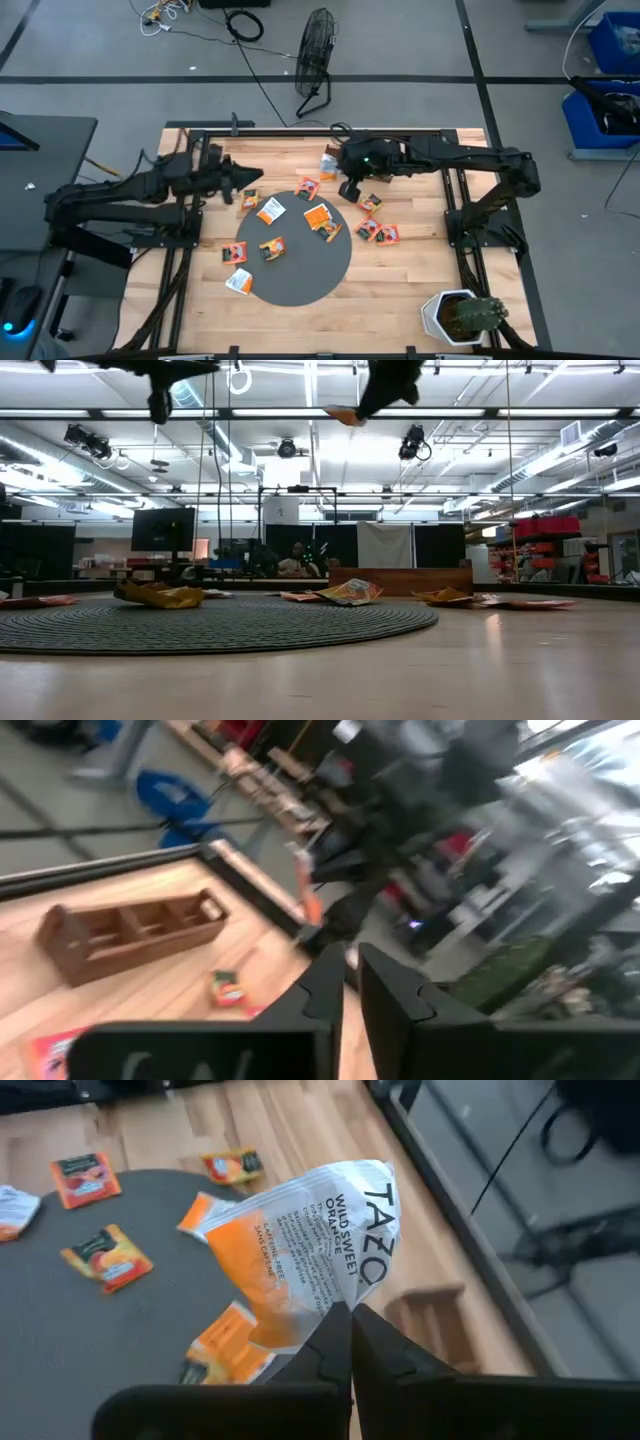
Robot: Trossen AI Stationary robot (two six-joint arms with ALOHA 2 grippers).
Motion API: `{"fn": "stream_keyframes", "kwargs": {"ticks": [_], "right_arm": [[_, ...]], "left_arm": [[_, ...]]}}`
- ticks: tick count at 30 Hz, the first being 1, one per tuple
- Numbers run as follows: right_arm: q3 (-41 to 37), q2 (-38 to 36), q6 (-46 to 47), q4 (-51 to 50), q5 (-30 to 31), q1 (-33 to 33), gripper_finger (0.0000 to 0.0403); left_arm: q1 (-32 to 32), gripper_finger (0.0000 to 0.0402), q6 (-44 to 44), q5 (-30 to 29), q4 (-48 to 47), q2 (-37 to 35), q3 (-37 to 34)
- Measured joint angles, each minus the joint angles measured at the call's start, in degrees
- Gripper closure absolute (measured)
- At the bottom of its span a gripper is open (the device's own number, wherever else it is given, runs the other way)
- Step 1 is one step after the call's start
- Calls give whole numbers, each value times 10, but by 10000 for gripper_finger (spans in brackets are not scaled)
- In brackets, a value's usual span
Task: Pick & Place Tea
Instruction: Put the white tea bag into the left section of the wooden organizer
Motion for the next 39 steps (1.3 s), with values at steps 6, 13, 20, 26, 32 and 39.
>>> {"fn": "stream_keyframes", "kwargs": {"ticks": [6,13,20,26,32,39], "right_arm": [[60,40,-54,3,74,30,403],[76,55,-69,35,130,57,403],[76,55,-70,64,140,64,403],[76,55,-64,66,138,64,403],[76,55,-64,68,123,65,403],[76,55,-65,71,114,66,403]], "left_arm": [[21,278,0,16,-16,91,76],[39,183,-34,71,-19,167,129],[35,138,-20,92,6,234,157],[34,134,-11,92,27,263,171],[37,142,-9,89,29,272,174],[38,222,4,89,31,276,174]]}}
